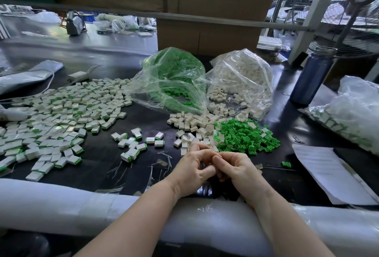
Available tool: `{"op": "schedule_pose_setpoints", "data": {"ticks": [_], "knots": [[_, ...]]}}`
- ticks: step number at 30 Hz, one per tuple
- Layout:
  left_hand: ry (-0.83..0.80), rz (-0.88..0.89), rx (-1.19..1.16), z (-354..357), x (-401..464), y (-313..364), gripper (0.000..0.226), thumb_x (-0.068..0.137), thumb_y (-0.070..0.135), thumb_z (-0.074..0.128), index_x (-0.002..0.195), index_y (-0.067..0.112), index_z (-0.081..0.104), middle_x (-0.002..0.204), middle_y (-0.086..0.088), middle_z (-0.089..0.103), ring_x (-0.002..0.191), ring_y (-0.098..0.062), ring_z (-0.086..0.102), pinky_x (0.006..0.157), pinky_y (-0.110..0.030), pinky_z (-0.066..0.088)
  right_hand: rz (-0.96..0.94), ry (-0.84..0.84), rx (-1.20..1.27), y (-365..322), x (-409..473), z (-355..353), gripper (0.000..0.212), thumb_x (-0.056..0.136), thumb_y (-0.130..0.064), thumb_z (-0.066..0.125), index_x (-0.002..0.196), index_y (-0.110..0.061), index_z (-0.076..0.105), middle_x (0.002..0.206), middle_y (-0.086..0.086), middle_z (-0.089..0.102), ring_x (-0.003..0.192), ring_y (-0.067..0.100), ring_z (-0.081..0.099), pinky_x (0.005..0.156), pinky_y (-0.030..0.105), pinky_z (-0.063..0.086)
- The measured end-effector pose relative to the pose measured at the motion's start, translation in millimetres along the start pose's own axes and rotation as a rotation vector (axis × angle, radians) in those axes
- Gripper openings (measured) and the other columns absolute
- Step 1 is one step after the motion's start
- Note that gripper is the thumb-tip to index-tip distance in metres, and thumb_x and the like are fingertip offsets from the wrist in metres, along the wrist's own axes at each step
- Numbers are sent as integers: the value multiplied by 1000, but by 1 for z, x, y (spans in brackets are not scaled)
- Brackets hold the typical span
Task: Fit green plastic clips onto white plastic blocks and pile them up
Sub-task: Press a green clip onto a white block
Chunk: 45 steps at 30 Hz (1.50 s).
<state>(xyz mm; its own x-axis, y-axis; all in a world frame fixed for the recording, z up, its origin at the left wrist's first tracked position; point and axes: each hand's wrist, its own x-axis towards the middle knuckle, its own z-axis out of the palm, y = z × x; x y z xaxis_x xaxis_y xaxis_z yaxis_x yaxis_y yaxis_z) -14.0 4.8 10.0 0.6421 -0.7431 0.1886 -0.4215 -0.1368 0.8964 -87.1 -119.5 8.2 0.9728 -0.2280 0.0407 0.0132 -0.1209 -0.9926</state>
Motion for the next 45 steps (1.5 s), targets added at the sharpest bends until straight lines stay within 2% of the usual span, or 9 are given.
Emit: {"op": "schedule_pose_setpoints", "data": {"ticks": [6, 11, 15, 19, 24, 31, 37, 40, 45], "knots": [[-39, -16, 7, 2, 1, -1, 23, 84, 1, 58, 89, 23, 60, 103, 3, 41, 97, -10, 49, 87, -13, 42, -4, 7, -22, -2, -2, 0, 24, 90, -8, 55, 74, -16, 71, 55, -5, 57, 51, 5, 45, 47, 16, 38], [-62, -25, 66, 2, 1, -1, 17, 85, 4, 57, 95, 17, 62, 102, 4, 41, 102, -17, 50, 96, -27, 42, -6, 15, -25, -3, -2, 1, 27, 90, -7, 55, 71, -17, 72, 56, -2, 57, 52, 9, 44, 48, 20, 35], [-67, -25, 63, 2, 1, -1, 17, 85, 4, 57, 99, 12, 62, 102, 4, 40, 101, -16, 50, 97, -27, 41, -10, 16, -36, -2, -2, 0, 24, 90, -8, 55, 74, -14, 72, 59, 6, 54, 52, 12, 42, 48, 22, 33], [-70, -32, 59, 2, 1, -1, 17, 85, 3, 57, 99, 11, 62, 101, 6, 39, 100, -15, 49, 97, -31, 42, -17, 17, -35, -1, -1, 0, 24, 90, -8, 55, 74, -13, 72, 58, 4, 54, 51, 8, 42, 47, 19, 33], [-66, -24, 69, 3, 0, -1, 17, 85, 3, 57, 99, 10, 62, 104, 2, 41, 100, -17, 49, 97, -33, 42, -17, 20, -37, 0, -1, -1, 24, 90, -9, 55, 74, -13, 72, 61, 13, 50, 51, 10, 40, 46, 20, 32], [-67, -29, 92, 3, 0, -1, 15, 84, 8, 57, 97, 10, 62, 104, 0, 42, 101, -18, 50, 96, -32, 41, -5, 16, -24, 2, 0, -1, 29, 91, -9, 54, 68, -15, 72, 58, 10, 48, 48, 7, 39, 44, 18, 30], [-48, -28, 50, 2, 0, 1, 17, 85, 2, 54, 94, 14, 61, 104, -4, 43, 94, -13, 48, 92, -24, 42, -12, -12, 2, 2, 1, -1, 23, 91, -16, 53, 78, -15, 72, 62, 1, 60, 57, 8, 49, 51, 17, 41], [-62, -29, 58, 2, 0, 2, 19, 85, 1, 55, 89, 19, 59, 103, -2, 42, 96, -16, 49, 95, -31, 43, -8, -18, -18, 3, 1, -1, 23, 92, -15, 53, 78, -13, 72, 64, 8, 56, 54, 9, 46, 49, 18, 37], [-82, -47, 70, 2, 0, 1, 13, 83, 10, 56, 94, 9, 62, 103, -1, 41, 99, -19, 49, 95, -36, 43, -12, 1, -48, 3, 1, -2, 23, 92, -11, 53, 77, -6, 70, 61, 12, 51, 48, 5, 41, 44, 16, 32]]}}
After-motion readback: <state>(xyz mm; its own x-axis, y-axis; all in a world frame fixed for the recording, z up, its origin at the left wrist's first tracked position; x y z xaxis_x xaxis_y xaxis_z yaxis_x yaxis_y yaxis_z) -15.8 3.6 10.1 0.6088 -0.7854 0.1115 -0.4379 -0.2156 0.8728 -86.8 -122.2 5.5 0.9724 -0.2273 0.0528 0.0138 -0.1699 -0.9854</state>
